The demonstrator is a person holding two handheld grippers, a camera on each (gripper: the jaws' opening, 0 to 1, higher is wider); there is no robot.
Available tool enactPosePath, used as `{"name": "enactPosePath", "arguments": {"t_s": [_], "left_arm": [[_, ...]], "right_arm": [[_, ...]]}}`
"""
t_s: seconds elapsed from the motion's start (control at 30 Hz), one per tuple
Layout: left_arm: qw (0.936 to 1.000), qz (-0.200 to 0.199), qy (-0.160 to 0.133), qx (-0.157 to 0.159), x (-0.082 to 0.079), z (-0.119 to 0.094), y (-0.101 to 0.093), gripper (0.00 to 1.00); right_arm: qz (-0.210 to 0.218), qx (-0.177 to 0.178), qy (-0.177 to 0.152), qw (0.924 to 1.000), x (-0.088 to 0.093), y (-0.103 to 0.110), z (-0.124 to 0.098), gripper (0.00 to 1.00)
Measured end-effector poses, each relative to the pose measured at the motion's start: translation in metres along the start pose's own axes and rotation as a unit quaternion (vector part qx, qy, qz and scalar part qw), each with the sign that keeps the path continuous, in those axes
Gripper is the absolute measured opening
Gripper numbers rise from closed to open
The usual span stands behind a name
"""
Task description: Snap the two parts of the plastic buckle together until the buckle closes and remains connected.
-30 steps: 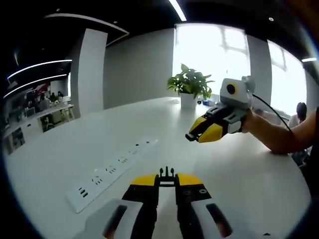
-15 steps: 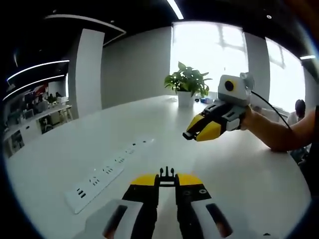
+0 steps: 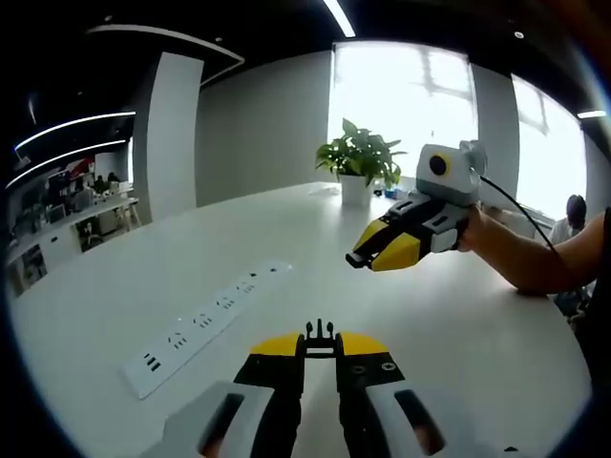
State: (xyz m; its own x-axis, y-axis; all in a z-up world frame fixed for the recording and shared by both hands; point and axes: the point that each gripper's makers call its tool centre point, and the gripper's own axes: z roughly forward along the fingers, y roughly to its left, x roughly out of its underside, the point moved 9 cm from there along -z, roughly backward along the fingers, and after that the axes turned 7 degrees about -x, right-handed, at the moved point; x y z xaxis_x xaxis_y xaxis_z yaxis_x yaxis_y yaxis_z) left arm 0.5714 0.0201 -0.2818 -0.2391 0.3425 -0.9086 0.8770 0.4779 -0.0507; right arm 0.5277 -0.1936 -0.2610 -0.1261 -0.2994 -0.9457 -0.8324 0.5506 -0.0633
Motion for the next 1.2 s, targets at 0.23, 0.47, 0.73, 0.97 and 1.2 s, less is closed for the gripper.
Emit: {"name": "enactPosePath", "arguments": {"t_s": [0.23,0.47,0.73,0.97,1.2], "left_arm": [[1.0,-0.002,-0.004,-0.007,0.005,-0.008,-0.011,0.11],[0.9999,-0.008,-0.001,-0.009,0.015,-0.016,-0.02,0.11],[0.9999,-0.003,-0.001,-0.013,0.019,-0.026,-0.032,0.11],[0.9999,0.006,0.001,-0.014,0.025,-0.032,-0.044,0.1],[0.9999,0.005,0.002,-0.011,0.027,-0.038,-0.051,0.1]], "right_arm": [[0.0,-0.006,0.001,1.0,0.002,0.013,-0.003,0.11],[0.0,-0.006,-0.004,1.0,-0.001,0.025,-0.008,0.11],[0.003,-0.006,0.001,1.0,0.006,0.042,-0.013,0.11],[0.003,-0.006,0.0,1.0,0.007,0.055,-0.015,0.11],[0.001,-0.004,0.003,1.0,0.007,0.062,-0.02,0.11]]}}
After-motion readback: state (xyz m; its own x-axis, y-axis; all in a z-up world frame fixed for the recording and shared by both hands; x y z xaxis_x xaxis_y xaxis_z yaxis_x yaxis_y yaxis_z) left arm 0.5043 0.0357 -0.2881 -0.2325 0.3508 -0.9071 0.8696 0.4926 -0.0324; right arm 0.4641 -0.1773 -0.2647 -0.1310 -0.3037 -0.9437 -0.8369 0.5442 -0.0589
